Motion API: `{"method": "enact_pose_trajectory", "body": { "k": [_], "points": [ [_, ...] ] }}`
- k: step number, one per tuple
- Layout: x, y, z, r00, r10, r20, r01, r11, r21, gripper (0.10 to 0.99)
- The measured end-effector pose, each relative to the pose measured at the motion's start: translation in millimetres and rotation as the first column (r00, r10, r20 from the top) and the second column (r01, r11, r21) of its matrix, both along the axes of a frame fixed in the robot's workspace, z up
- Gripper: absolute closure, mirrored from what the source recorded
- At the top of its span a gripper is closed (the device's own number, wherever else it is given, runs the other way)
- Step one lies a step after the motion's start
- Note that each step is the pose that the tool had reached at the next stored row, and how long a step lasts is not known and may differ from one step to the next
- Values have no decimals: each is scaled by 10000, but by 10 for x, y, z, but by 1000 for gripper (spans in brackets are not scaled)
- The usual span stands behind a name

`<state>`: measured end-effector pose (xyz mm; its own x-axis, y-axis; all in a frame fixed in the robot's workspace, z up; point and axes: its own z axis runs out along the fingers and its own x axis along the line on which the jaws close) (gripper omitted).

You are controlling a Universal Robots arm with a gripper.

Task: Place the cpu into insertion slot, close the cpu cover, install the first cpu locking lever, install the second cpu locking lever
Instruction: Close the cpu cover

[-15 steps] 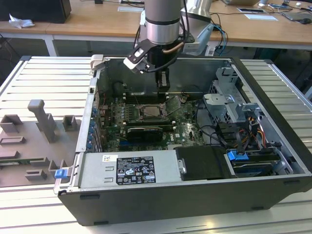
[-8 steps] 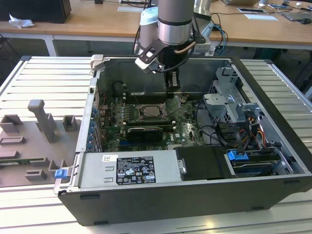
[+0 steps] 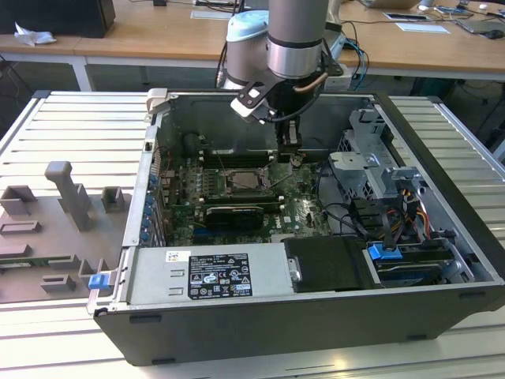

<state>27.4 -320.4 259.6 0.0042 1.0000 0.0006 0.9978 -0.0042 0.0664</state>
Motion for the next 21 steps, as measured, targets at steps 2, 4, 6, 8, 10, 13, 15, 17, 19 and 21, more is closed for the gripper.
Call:
{"method": "enact_pose_trajectory", "body": {
  "k": [2, 4, 6, 8, 10, 13, 15, 17, 19, 21],
  "points": [
    [61, 3, -1, 10000, 37, -21, -37, 10000, 15, 980],
    [105, 11, -2, 9999, 144, -24, -144, 9999, 14, 980],
    [151, 21, -4, 9997, 232, -26, -232, 9997, 15, 980],
    [190, 31, -9, 9995, 306, -28, -306, 9995, 16, 980],
    [225, 41, -17, 9993, 363, -32, -363, 9993, 16, 980],
    [317, 55, -36, 9992, 386, -55, -386, 9993, 14, 980],
    [344, 57, -64, 9992, 386, -60, -386, 9993, 14, 980],
    [348, 58, -109, 9992, 385, -68, -385, 9993, 16, 980],
    [346, 57, -127, 9992, 385, -106, -385, 9993, 15, 980],
    [319, 58, -129, 9989, 385, -280, -384, 9993, 24, 980]
  ]
}}
